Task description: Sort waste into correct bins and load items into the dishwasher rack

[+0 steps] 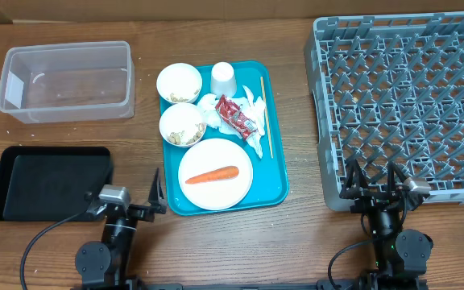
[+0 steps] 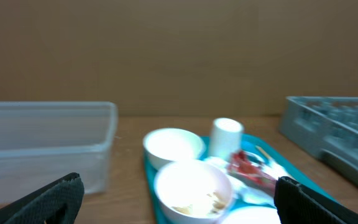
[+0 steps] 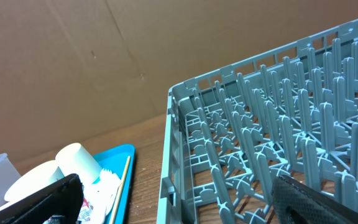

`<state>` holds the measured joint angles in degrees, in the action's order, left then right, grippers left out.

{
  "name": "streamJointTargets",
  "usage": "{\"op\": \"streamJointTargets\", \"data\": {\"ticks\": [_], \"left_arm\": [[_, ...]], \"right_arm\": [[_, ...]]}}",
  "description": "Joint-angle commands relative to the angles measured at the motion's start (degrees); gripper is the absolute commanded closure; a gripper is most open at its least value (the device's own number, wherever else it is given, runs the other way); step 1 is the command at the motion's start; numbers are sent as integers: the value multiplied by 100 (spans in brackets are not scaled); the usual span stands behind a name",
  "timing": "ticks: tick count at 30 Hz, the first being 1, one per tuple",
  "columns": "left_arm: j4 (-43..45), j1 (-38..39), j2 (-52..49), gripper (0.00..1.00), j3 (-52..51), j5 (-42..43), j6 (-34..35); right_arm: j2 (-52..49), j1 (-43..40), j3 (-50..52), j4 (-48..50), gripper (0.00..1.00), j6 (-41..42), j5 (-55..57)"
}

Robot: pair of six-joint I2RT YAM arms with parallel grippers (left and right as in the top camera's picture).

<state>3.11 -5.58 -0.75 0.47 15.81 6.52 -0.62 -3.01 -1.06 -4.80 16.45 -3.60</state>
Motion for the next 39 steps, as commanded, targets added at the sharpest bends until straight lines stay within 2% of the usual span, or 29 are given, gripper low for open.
{"op": "streamJointTargets", "data": {"ticks": [1, 3, 4, 6, 9, 14, 20, 22, 23, 25, 27, 30, 33, 36, 39], "left_arm": [[240, 37, 50, 0, -15, 940, 721], [621, 37, 50, 0, -15, 1836, 1045], [925, 37, 50, 0, -15, 2518, 1025], [1390, 37, 50, 0, -7, 3246, 1082], [1657, 37, 48, 0, 212, 3687, 1392], [1370, 37, -315, 0, 1064, 4006, 1276], [501, 37, -2385, 0, 2643, 5418, 686], [413, 39, -3320, 0, 3220, 6247, 682], [415, 83, -4131, 0, 3716, 6924, 811], [417, 227, -4839, 0, 4129, 7265, 1016], [422, 476, -5329, 0, 4350, 7261, 1016], [407, 981, -5740, 0, 4382, 6817, 852], [184, 1515, -5943, 0, 4385, 5877, 444], [-308, 1749, -5949, 0, 4391, 4336, -249], [-1040, 1867, -5949, 0, 4454, 1982, -855]], "right_arm": [[46, -39, 59, 20, 0, -20, 72], [46, -39, 59, 22, 0, -20, 72], [46, -39, 59, 20, 0, -20, 72], [46, -39, 59, 20, 0, -20, 72], [46, -39, 59, 20, 0, -20, 72], [46, -39, 59, 22, 0, -17, 72], [46, -39, 59, 20, 0, -20, 72], [46, -39, 59, 20, 0, -20, 72], [46, -39, 59, 20, 0, -20, 72], [46, -39, 59, 20, 0, -20, 72], [46, -39, 59, 20, 0, -20, 72], [46, -39, 59, 20, 0, -20, 72], [46, -39, 59, 20, 0, -20, 72], [46, -39, 59, 20, 0, -20, 72], [46, -39, 59, 20, 0, -20, 72]]}}
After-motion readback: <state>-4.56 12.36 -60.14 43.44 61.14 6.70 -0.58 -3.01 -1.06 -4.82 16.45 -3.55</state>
